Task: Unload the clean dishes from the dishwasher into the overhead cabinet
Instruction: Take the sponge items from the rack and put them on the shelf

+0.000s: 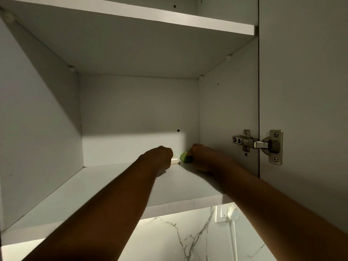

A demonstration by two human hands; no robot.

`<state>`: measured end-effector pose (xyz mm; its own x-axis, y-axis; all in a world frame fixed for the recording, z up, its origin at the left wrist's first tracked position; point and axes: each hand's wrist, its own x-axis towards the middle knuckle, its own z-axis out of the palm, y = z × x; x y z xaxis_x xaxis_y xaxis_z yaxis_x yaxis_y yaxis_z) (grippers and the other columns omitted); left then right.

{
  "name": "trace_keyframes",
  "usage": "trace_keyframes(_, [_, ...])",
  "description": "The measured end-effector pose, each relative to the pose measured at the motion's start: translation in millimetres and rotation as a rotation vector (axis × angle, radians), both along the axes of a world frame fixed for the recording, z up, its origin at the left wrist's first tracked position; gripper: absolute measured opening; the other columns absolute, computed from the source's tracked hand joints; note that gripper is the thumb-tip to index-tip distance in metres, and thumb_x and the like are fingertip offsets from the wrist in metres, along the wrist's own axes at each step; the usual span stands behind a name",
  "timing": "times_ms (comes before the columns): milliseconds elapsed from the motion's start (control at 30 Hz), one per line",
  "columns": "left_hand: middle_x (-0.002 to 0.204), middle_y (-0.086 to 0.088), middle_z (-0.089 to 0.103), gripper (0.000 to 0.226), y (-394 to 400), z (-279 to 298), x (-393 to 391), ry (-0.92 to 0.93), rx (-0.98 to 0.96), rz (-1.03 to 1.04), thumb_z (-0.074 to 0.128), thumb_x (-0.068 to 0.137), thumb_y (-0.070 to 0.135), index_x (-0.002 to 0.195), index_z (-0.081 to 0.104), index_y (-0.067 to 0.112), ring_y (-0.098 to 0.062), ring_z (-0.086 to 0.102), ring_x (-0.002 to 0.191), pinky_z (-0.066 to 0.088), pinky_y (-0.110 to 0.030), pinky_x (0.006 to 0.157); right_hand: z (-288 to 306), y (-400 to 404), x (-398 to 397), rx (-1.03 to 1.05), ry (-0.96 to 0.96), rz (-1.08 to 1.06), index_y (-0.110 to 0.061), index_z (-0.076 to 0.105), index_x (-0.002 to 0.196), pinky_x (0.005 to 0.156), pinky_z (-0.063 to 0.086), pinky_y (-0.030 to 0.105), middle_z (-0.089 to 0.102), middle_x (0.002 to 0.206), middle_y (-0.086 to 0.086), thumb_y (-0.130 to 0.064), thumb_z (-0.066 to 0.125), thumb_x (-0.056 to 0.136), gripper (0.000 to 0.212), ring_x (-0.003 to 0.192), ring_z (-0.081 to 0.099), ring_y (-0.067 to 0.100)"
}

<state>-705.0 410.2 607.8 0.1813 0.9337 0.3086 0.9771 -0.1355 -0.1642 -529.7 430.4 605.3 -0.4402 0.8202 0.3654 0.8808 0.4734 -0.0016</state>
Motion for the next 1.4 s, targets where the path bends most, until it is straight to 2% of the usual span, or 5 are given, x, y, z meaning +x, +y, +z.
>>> trace_keyframes(300, [0.117, -0.013, 0.059, 0.026, -4, -4, 0, -0.109, 0.048, -0.003, 0.05, 0.087, 0.005, 0.112, 0.058, 0.004, -0.032, 0.059, 0.104, 0.048, -0.038, 0.082, 5, -4, 3, 0.021, 0.053, -0.002, -0.011, 0.062, 0.126, 0.093, 0.048, 0.037, 0.053, 0.126, 0.015, -0.017, 0.059, 0.092, 0.034, 0.116, 0.057, 0.034])
trace_keyframes(500, [0.15, -0.006, 0.037, 0.053, -17, 7, -6, -0.284, 0.093, 0.01, 0.045, 0.099, 0.033, 0.15, 0.031, 0.024, -0.025, 0.032, 0.141, 0.034, -0.044, 0.11, 12, -13, 9, 0.164, 0.291, 0.035, -0.019, 0.054, 0.125, 0.084, 0.045, 0.035, 0.05, 0.127, 0.005, -0.009, 0.065, 0.082, 0.045, 0.116, 0.051, 0.026])
trace_keyframes(733, [0.14, -0.004, 0.044, 0.053, -58, -4, -12, -0.194, 0.208, 0.195, 0.045, 0.096, 0.049, 0.144, 0.037, 0.027, -0.024, 0.041, 0.13, 0.034, -0.042, 0.1, 9, -24, 7, 0.297, 0.333, 0.072, -0.018, 0.056, 0.117, 0.072, 0.037, 0.029, 0.057, 0.117, 0.003, 0.002, 0.058, 0.076, 0.045, 0.111, 0.053, 0.024])
trace_keyframes(1000, [0.137, 0.0, 0.05, 0.057, -136, -19, -4, -0.117, 0.411, 0.225, 0.033, 0.095, 0.064, 0.138, 0.045, 0.028, -0.021, 0.048, 0.126, 0.036, -0.042, 0.098, -13, -64, 1, 0.156, 0.405, 0.262, -0.027, 0.046, 0.139, 0.094, 0.045, 0.042, 0.061, 0.126, 0.009, -0.062, 0.042, 0.096, 0.056, 0.118, 0.056, 0.027])
trace_keyframes(1400, [0.14, 0.001, 0.05, 0.063, -259, -46, 17, -0.087, 0.535, 0.155, 0.033, 0.092, 0.068, 0.139, 0.046, 0.028, -0.018, 0.041, 0.134, 0.026, -0.049, 0.108, -44, -191, 51, 0.461, 0.412, 0.201, -0.029, 0.055, 0.124, 0.094, 0.04, 0.042, 0.061, 0.116, -0.004, -0.08, 0.03, 0.087, 0.067, 0.109, 0.054, 0.018])
